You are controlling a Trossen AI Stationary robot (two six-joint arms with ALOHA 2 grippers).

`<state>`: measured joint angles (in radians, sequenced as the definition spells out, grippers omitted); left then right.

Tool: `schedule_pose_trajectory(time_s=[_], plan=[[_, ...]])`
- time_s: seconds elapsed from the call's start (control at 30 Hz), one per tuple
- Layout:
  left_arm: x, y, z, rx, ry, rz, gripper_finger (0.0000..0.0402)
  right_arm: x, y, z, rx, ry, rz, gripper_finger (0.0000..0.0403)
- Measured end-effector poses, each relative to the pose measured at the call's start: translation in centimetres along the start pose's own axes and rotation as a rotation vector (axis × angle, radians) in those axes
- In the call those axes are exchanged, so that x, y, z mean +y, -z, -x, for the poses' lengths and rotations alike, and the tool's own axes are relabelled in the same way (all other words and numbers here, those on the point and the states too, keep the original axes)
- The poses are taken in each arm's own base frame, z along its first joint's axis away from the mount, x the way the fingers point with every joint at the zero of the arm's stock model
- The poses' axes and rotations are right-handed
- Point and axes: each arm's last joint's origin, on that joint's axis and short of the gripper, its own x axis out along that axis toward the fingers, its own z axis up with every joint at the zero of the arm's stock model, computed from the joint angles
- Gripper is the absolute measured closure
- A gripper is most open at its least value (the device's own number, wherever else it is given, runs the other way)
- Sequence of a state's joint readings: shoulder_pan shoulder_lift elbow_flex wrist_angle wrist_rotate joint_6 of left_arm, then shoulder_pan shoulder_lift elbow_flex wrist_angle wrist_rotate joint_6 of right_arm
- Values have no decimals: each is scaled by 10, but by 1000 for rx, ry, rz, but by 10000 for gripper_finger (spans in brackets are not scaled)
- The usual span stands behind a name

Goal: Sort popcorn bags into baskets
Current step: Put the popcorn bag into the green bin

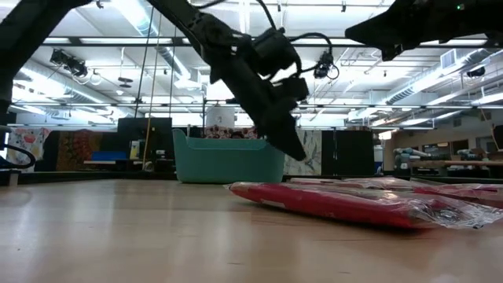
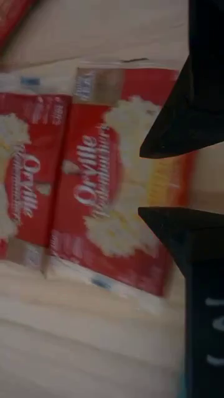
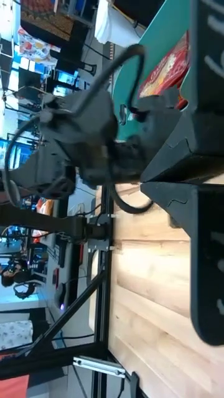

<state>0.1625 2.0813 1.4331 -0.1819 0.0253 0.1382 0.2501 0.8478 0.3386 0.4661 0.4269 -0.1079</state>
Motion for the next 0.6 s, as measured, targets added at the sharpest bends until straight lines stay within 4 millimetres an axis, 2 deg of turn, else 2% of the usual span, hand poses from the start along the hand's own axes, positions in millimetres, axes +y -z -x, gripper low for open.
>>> schedule_pose_trajectory(time_s=[0.27,0.4,0.53,0.6], plan=[[-23,2,-33,-118,-18,-143,260,0,1,0,12,-1,9,389],[-30,11,-42,-67,-4,-160,260,0,2,0,16,-3,8,389],[-30,19,-39,41,12,-130,260,1,2,0,17,-6,8,389],[-31,22,-31,121,22,-105,260,1,2,0,17,-7,9,389]])
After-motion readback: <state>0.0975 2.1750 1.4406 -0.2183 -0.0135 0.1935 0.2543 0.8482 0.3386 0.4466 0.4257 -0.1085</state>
